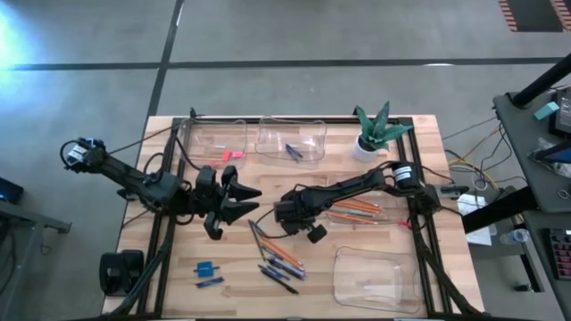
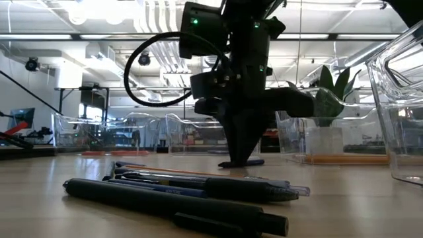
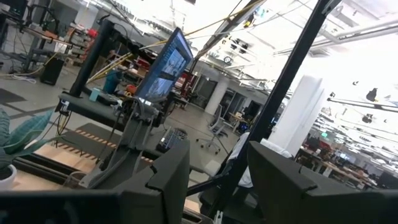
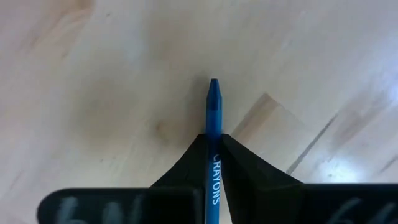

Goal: Sort crayons/erasers/pens/pencils in bins
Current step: Put the blue crayon into the top right transparent bin

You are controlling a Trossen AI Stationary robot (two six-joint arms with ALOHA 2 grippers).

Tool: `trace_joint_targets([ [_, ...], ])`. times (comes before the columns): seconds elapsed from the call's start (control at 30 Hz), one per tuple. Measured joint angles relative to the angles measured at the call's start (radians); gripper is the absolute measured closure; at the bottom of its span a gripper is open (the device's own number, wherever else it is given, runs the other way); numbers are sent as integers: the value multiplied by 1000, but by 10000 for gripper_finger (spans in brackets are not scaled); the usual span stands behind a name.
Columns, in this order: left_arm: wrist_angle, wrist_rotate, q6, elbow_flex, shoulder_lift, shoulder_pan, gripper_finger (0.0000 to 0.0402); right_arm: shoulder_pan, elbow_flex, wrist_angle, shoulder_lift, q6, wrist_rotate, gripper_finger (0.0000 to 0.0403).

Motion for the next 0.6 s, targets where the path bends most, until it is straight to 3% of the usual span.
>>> trace_joint_targets([
  [0.33, 0, 0, 0, 0, 0, 0, 253, -33, 115, 7, -77, 9, 15, 380],
  [0.6, 1, 0, 0, 0, 0, 0, 253, -151, 163, 44, -193, 6, 11, 376],
])
